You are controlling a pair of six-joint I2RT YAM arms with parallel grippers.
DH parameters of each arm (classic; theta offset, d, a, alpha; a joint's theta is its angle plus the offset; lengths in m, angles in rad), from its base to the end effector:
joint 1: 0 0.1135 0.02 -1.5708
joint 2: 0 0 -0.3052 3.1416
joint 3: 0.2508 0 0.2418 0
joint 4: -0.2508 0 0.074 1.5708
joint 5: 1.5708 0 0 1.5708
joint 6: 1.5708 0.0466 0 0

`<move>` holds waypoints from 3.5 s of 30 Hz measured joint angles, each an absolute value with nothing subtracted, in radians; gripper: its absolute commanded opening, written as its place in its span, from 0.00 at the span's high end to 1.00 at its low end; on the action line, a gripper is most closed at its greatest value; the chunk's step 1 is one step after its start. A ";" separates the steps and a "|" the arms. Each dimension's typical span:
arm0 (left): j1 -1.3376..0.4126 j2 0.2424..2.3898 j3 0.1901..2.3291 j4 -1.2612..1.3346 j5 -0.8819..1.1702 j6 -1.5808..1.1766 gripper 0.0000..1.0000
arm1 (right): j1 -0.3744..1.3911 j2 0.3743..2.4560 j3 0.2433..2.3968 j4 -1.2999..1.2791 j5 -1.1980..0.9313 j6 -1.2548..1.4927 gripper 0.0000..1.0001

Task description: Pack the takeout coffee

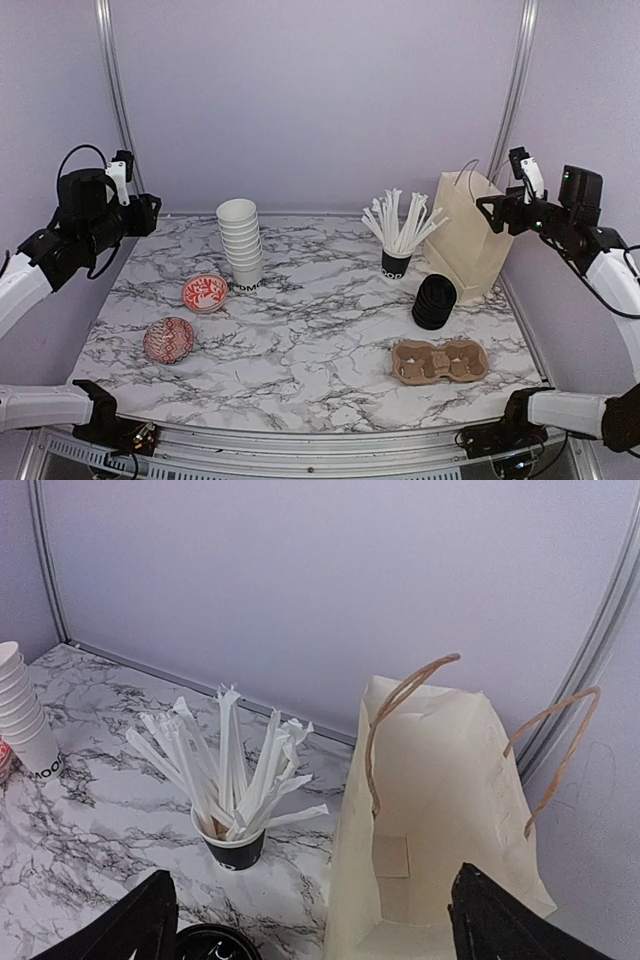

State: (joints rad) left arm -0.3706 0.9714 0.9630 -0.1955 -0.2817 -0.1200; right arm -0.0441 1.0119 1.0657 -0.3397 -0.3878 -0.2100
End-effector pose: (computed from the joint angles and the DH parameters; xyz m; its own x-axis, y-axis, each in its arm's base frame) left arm 0.1900 -0.0599 0.3995 -0.1987 -0.0462 -0.9790 0.0709 0.9956 -0.0613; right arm 0.2018 0.0087 0.4117 -0.2085 -0.1840 -0.9606 -0.3733 0.9228 -0.0957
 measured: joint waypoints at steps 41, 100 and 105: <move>-0.618 1.874 2.055 -1.028 -0.115 -0.129 0.46 | 0.570 1.304 0.884 -0.460 -0.597 -0.712 0.50; -0.648 1.955 2.294 -1.031 -0.224 -0.072 1.00 | 0.574 1.336 0.839 -0.422 -0.562 -0.735 0.57; -0.698 1.834 2.291 -1.031 -0.242 -0.071 1.00 | 0.574 1.338 0.839 -0.427 -0.574 -0.735 0.58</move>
State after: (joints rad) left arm -0.6983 1.8336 2.2913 -1.0306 -0.2417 -0.0708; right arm 0.5735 1.3384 0.8387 -0.4271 -0.5739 -0.7345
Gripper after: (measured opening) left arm 0.027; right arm 0.429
